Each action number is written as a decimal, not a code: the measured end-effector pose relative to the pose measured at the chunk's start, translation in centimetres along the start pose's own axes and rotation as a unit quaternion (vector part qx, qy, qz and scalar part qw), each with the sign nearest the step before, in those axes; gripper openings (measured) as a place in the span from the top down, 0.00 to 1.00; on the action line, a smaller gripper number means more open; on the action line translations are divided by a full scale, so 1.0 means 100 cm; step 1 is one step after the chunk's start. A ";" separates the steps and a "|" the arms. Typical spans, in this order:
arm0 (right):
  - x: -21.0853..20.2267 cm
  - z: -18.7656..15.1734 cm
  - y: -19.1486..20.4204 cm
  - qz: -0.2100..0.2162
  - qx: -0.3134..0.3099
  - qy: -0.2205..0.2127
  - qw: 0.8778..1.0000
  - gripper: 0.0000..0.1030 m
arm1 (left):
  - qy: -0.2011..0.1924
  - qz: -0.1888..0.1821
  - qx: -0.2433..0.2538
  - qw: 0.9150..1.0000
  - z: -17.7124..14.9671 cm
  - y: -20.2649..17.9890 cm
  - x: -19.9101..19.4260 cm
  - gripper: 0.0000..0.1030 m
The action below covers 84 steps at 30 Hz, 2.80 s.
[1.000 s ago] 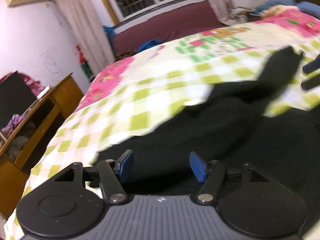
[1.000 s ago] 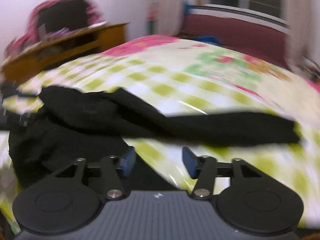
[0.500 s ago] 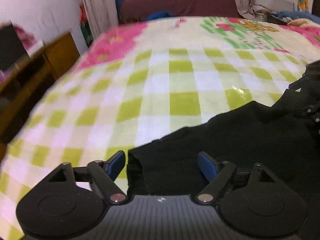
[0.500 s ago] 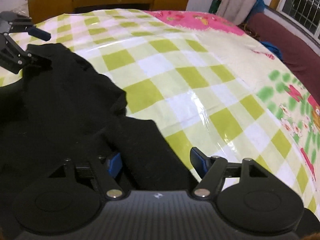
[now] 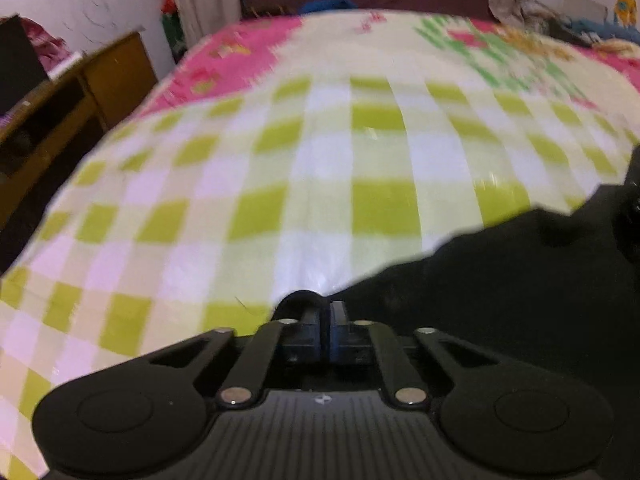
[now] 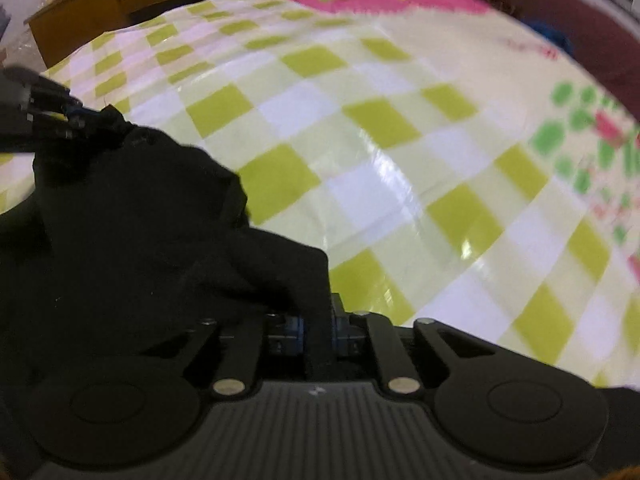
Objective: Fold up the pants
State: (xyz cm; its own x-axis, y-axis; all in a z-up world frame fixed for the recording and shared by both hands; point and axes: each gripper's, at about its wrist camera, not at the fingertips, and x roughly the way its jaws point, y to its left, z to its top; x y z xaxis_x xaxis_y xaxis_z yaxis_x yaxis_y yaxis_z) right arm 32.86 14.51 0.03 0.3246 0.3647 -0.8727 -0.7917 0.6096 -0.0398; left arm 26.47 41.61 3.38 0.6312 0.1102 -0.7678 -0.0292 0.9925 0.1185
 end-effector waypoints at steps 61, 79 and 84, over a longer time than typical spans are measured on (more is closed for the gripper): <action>-0.136 -0.143 0.140 -0.113 0.158 -0.165 0.967 0.48 | -0.156 -0.106 -0.067 0.980 -0.180 -0.079 -0.178 0.70; -0.125 -0.183 -0.006 -0.155 0.377 -0.129 0.904 0.87 | -0.060 -0.181 0.071 0.979 -0.152 -0.255 -0.118 0.70; -0.164 -0.242 -0.047 -0.208 0.425 -0.152 0.868 0.50 | -0.060 -0.165 0.080 0.981 -0.152 -0.261 -0.122 0.70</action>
State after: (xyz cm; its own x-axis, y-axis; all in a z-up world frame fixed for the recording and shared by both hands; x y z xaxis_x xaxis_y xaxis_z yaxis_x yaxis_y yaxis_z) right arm 18.74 -11.33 2.79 0.7153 0.0795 -0.6943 0.0515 0.9848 0.1658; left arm 7.74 15.14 0.04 0.6725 -0.2313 -0.7031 0.3075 0.9514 -0.0189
